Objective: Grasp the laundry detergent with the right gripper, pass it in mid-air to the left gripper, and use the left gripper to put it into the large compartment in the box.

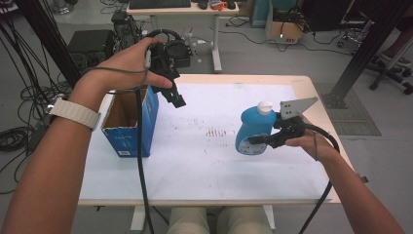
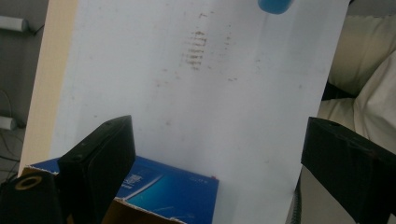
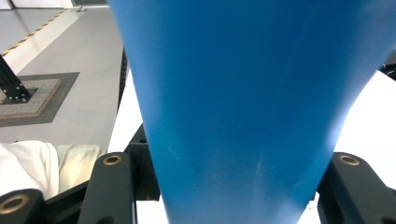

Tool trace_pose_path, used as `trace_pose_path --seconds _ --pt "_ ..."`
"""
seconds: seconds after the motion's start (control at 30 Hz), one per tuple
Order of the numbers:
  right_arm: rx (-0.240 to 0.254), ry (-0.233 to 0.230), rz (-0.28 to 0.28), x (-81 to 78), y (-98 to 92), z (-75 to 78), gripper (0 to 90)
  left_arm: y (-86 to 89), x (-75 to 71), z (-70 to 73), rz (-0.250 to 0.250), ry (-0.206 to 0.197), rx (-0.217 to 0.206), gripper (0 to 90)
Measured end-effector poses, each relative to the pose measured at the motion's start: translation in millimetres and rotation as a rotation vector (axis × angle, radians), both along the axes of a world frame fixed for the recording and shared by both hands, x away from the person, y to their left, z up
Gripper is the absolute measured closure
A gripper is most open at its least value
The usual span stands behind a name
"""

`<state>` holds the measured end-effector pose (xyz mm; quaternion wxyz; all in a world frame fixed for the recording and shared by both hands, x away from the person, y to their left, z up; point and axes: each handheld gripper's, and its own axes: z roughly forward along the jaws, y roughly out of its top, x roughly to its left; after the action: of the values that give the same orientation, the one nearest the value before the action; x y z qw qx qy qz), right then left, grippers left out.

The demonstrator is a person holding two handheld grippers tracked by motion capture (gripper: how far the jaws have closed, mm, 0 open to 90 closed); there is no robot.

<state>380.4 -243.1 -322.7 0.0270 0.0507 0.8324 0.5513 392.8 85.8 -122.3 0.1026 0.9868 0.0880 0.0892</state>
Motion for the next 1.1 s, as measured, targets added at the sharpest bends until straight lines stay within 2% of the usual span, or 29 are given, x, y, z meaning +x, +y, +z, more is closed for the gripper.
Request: trace_pose_path --seconds 0.23,0.27,0.57,0.9,1.1 --pt "-0.006 0.006 0.001 -2.9 7.1 16.1 43.2 -7.6 -7.1 5.4 -0.012 0.005 0.005 8.8" --pt "-0.012 0.027 -0.007 -4.4 8.0 18.7 43.2 -8.8 -8.4 6.3 -0.018 0.007 0.01 8.8" --pt "-0.022 0.017 0.008 -8.7 17.2 34.2 43.2 -21.3 -19.8 11.2 -0.043 0.013 0.03 7.8" --pt "-0.03 0.0 0.041 -11.8 30.9 43.9 43.2 -39.7 -35.1 17.5 -0.076 0.017 0.046 7.7" --pt "-0.023 0.0 0.064 -13.7 41.3 47.1 43.2 -51.0 -42.2 16.4 -0.1 0.024 0.064 6.9"
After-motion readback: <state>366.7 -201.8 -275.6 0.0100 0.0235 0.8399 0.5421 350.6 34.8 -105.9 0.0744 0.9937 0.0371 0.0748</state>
